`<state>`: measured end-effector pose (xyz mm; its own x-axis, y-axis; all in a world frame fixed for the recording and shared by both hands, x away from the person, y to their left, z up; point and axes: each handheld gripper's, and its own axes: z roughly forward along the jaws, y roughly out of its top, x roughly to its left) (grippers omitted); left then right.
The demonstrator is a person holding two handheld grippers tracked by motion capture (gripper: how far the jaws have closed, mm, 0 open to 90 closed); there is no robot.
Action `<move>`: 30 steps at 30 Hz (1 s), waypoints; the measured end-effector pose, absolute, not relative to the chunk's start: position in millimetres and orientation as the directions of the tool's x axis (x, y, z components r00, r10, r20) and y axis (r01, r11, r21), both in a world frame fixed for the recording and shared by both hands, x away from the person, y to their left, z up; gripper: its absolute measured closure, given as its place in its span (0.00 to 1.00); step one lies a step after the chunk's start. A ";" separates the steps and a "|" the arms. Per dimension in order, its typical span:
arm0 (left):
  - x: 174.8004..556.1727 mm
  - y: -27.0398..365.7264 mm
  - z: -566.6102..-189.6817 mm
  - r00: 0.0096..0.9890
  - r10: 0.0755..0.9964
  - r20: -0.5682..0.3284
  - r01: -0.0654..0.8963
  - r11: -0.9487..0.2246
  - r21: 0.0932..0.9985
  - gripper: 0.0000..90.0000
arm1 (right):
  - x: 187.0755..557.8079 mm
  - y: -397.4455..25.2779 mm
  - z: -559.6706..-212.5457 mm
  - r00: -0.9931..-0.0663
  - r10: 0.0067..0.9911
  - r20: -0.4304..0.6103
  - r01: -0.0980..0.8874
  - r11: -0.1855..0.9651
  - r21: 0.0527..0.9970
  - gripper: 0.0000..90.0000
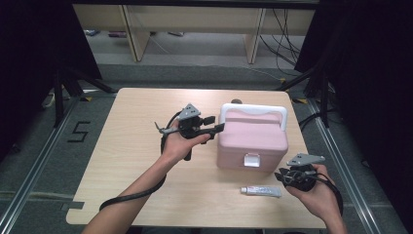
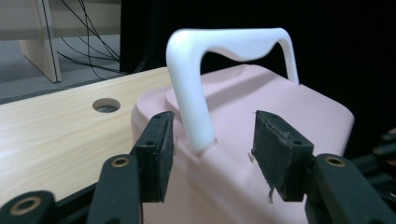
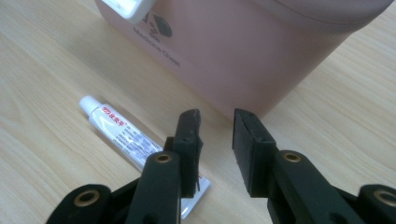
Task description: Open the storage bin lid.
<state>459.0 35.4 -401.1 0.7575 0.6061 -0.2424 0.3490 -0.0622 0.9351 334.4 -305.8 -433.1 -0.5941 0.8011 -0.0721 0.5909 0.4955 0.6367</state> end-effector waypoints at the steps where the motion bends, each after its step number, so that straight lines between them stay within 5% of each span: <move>1: 462.7 32.9 -400.2 0.759 0.605 -0.242 0.349 -0.064 0.935 0.56 | 334.4 -306.2 -433.3 -0.593 0.802 -0.075 0.592 0.497 0.635 0.80; 12: 482.2 19.7 -400.9 0.741 0.618 -0.263 0.389 -0.075 0.918 0.76 | 336.2 -305.6 -437.2 -0.593 0.803 -0.055 0.607 0.491 0.624 0.79; 30: 488.0 20.0 -394.0 0.694 0.600 -0.398 0.493 0.008 0.870 0.83 | 333.6 -305.7 -430.4 -0.574 0.818 -0.039 0.610 0.459 0.646 0.81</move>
<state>488.0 20.0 -394.0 0.6936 0.6004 -0.3981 0.4926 0.0080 0.8702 333.6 -305.7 -430.4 -0.5744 0.8176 -0.0391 0.6097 0.4592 0.6461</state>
